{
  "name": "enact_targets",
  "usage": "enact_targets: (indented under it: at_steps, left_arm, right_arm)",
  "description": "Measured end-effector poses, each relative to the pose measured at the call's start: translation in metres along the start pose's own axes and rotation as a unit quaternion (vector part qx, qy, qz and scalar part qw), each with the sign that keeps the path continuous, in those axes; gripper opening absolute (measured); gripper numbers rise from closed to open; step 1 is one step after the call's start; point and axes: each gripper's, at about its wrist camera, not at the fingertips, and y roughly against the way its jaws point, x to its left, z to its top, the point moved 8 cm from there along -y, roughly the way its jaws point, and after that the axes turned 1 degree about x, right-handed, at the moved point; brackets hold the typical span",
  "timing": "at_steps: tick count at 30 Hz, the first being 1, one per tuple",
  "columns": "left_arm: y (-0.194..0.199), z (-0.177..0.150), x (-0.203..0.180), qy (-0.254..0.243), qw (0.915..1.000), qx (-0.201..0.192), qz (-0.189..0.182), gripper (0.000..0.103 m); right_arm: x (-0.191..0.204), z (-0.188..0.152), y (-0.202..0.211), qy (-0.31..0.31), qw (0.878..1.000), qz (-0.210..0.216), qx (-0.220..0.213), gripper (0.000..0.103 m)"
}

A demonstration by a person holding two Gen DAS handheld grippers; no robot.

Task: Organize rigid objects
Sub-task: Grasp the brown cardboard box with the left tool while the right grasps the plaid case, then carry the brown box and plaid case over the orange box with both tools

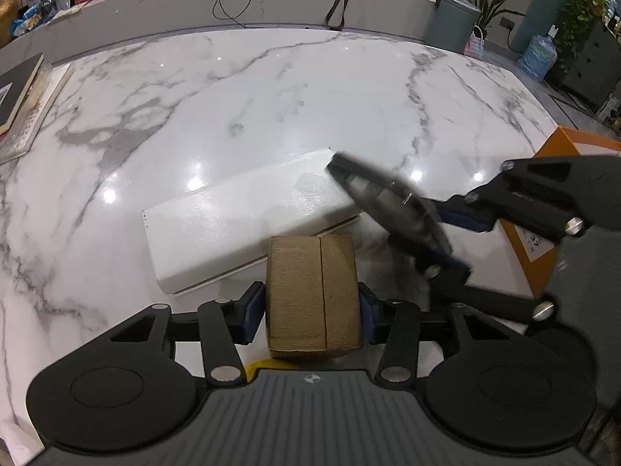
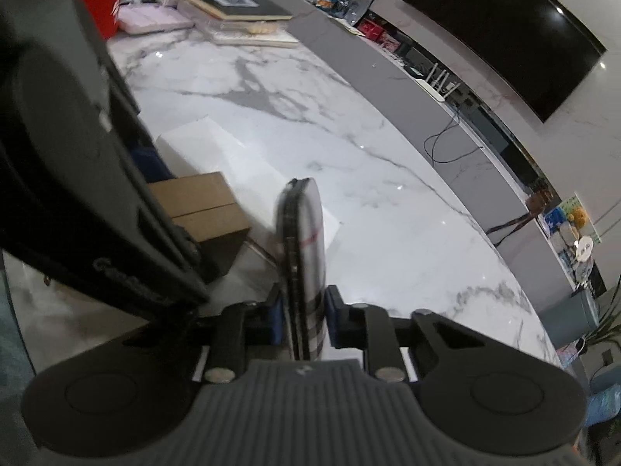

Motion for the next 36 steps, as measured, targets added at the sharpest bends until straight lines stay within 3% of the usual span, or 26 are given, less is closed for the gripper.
enact_targets:
  at_steps: [8,13,20,29,36]
  left_arm:
    - [0.005,-0.002,-0.003,-0.006,0.9999,-0.004,0.01,0.051]
    - [0.01,-0.006,-0.011,-0.013,0.9998,-0.008,0.011,0.051]
    - [0.034,-0.006,-0.032,-0.025,0.9992,-0.031,-0.006,0.051]
    - [0.079,-0.003,-0.061,-0.03,0.9968,-0.072,-0.018,0.051]
    - [0.115,0.004,-0.107,-0.065,0.9897,-0.118,-0.048,0.051]
  right_arm:
    - [-0.014,-0.011,0.028,-0.064,0.997,0.032,0.022,0.017]
    - [-0.02,-0.022,0.047,-0.154,0.985,0.07,0.041,0.018]
    - [-0.021,-0.033,0.071,-0.2,0.976,0.08,0.04,0.017]
    - [-0.035,-0.047,0.128,-0.268,0.961,0.074,-0.01,0.018]
    - [-0.059,-0.066,0.187,-0.31,0.946,0.06,-0.07,0.018]
